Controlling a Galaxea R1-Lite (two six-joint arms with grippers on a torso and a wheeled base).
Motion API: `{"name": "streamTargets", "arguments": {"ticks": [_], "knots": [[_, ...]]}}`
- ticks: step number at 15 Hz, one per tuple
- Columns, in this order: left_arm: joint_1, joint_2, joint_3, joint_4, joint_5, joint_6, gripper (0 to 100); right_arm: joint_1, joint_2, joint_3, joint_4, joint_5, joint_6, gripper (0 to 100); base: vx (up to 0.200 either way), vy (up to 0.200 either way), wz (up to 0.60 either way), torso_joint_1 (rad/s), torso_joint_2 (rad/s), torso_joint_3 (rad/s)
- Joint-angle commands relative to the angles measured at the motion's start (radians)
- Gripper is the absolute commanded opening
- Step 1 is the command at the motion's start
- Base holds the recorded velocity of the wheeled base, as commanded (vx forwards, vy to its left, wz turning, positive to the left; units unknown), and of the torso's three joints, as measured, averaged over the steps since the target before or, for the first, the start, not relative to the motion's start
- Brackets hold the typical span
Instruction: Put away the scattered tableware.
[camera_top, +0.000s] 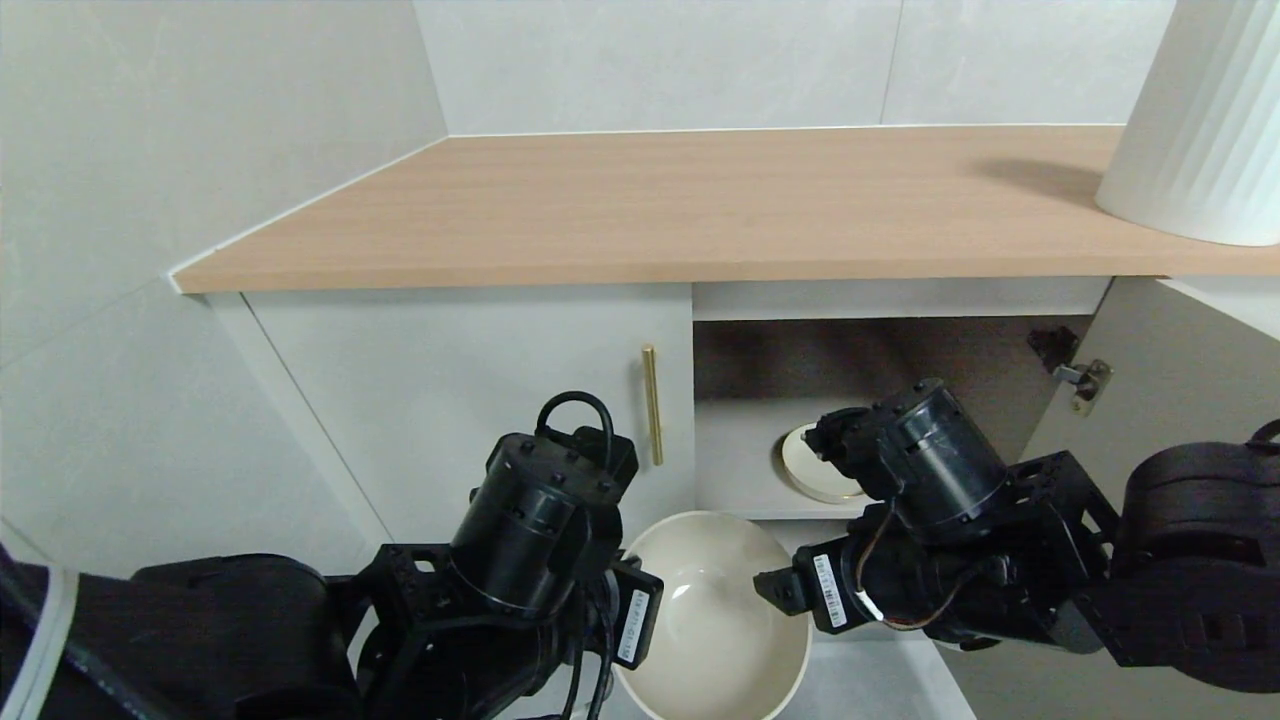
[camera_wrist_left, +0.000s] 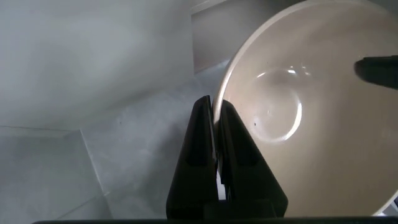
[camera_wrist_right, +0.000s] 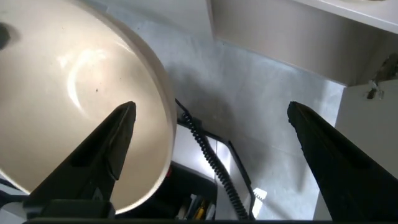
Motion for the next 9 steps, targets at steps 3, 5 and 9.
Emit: {"name": "streamTargets", "arguments": {"ticks": [3,5,9], "knots": [[-0.004,0.001,0.002,0.002,0.001,0.000,0,0.007,0.008,0.000,0.000,0.000,0.000,0,0.000,0.000,0.00,0.000,0.00,0.000],[-0.004,0.001,0.002,0.002,0.001,0.000,0,0.007,0.006,0.002,0.000,0.000,0.000,0,0.000,0.000,0.00,0.000,0.00,0.000],[-0.004,0.001,0.002,0.002,0.002,0.000,0,0.008,0.006,0.002,0.000,0.000,0.000,0,0.000,0.000,0.00,0.000,0.00,0.000]]}}
